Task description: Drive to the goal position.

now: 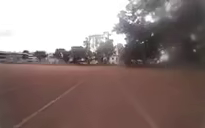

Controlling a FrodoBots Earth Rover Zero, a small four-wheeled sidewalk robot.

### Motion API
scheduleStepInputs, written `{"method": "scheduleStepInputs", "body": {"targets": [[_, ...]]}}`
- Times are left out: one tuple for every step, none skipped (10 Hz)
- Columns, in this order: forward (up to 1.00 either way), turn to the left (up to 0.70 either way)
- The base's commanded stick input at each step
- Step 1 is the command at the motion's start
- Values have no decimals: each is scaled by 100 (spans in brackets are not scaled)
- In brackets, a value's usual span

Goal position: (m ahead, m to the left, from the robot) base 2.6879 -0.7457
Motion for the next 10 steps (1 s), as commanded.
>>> {"method": "scheduleStepInputs", "body": {"targets": [[100, 0], [100, 0], [100, 0], [100, 0], [100, 0], [100, 0], [100, 0], [100, 0], [100, 0], [100, 0]]}}
